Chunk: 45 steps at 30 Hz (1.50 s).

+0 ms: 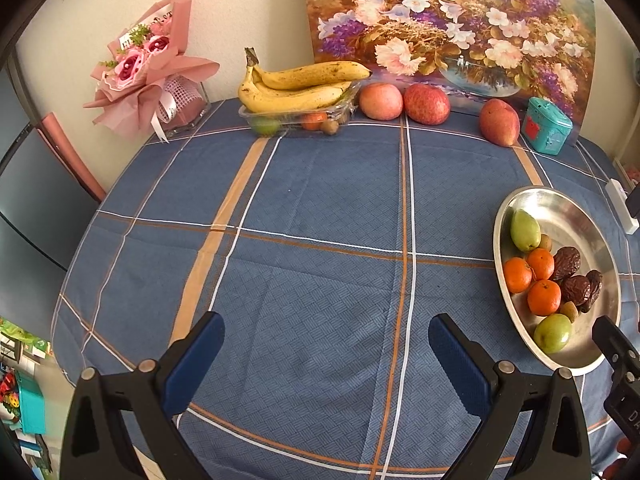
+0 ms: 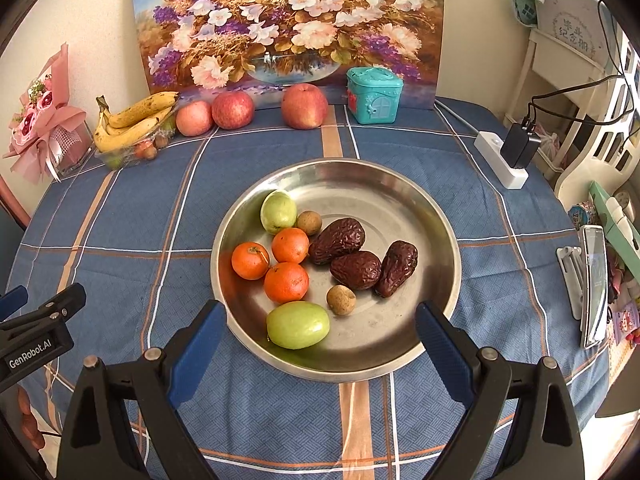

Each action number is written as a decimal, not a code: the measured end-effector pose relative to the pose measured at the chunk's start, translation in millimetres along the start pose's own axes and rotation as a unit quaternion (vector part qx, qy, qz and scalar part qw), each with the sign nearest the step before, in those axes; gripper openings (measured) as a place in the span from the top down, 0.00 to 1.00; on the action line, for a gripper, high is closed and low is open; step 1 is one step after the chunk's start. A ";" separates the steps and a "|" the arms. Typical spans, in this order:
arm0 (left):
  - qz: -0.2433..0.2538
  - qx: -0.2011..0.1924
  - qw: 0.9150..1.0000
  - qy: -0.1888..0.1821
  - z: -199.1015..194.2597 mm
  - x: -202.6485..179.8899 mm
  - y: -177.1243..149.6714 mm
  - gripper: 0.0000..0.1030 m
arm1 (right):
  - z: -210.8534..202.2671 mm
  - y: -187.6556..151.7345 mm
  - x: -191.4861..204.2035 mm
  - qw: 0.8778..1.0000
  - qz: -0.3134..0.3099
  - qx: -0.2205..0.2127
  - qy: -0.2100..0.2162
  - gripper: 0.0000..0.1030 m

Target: Organize fruits

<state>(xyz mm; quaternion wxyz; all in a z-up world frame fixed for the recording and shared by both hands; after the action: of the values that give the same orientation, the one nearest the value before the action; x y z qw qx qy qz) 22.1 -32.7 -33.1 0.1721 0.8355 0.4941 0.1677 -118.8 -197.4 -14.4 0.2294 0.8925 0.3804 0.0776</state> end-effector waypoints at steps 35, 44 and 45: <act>-0.012 0.015 1.000 0.009 4.1 5.2 -1.7 0.00 | 1.7 0.1 0.1 1.000 -0.004 0.005 0.001 0.08; -0.010 0.016 1.000 0.008 4.7 4.7 -2.0 0.00 | 2.1 0.2 -0.1 1.000 -0.003 0.006 0.001 0.07; -0.009 0.016 1.000 0.009 4.7 4.4 -2.0 0.00 | 1.9 0.5 -0.2 1.000 -0.003 0.006 0.001 0.08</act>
<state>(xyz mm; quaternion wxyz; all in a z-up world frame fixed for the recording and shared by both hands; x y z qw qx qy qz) 24.7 -28.5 -37.7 0.1559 0.8322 0.5057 0.1656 -118.1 -198.5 -15.8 0.2237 0.8927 0.3838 0.0755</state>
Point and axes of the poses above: each gripper's, at about its wrist camera, not at the fingertips, and z roughly the way its jaws point, x to its left, y to its top, the point moved 6 cm from there along z, roughly the way its jaws point, and after that the axes turned 4 degrees about x, right-handed, at the moved point
